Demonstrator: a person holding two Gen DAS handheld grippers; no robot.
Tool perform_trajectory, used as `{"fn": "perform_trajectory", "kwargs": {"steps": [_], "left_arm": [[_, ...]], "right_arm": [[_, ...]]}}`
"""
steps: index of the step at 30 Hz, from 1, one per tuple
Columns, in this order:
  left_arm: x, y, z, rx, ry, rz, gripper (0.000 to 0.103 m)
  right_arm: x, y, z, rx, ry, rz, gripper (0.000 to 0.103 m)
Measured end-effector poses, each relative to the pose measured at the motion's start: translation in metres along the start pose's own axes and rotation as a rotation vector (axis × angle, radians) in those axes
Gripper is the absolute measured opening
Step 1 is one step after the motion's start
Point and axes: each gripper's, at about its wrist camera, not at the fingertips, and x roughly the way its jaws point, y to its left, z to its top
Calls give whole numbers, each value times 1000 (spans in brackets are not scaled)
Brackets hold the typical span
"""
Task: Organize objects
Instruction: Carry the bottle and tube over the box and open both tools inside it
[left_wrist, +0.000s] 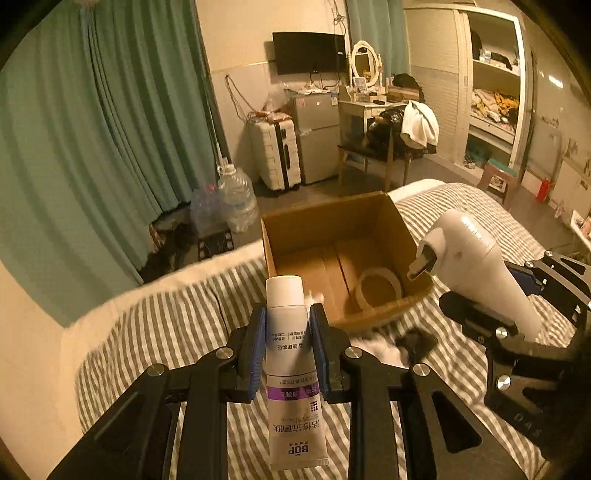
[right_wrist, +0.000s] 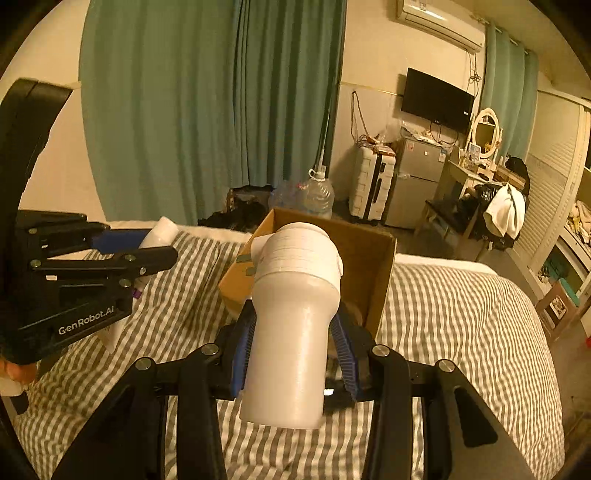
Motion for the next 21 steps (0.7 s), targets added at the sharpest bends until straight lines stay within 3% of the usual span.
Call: {"fn": "perform_trajectory", "kwargs": {"steps": [12,21], "left_arm": [[107,-4,61,1,-2,-3,24],[186,-8,52,11,1,-12,24]], "right_arm": [[89,-68,46,120,16,10,40],[174,-97,36,185,102,-5,40]]}}
